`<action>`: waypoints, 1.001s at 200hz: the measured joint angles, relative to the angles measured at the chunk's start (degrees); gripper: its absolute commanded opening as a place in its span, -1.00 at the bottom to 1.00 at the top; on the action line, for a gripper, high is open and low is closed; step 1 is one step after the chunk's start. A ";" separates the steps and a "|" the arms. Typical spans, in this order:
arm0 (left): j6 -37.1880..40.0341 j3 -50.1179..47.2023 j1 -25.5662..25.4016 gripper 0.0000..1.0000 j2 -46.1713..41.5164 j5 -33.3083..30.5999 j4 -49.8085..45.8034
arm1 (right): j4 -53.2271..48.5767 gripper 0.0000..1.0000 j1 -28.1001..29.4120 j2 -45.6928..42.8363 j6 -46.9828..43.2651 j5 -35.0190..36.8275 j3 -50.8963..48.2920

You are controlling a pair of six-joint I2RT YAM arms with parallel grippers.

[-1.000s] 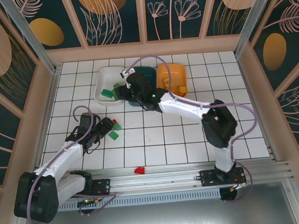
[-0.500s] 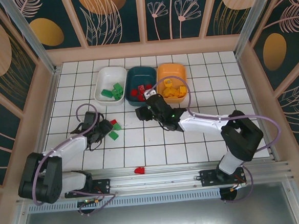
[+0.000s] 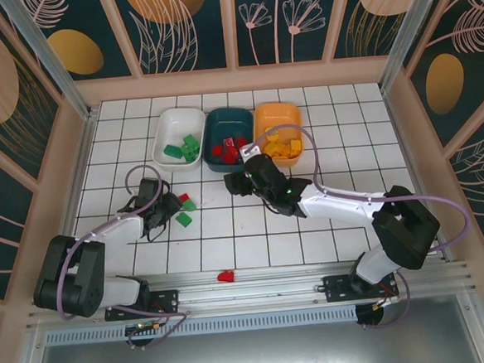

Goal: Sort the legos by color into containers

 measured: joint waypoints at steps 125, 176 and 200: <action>3.21 0.35 0.00 -0.25 -1.95 0.20 -0.22 | 0.52 0.42 -0.02 -1.07 0.44 0.17 -1.99; 4.04 2.12 0.00 -0.23 -5.01 0.22 -3.41 | 0.59 0.42 0.00 -1.07 1.05 0.20 -1.99; 4.72 6.12 0.00 -0.22 -5.33 0.13 -5.90 | 0.59 0.41 -0.02 -1.07 1.05 0.22 -1.99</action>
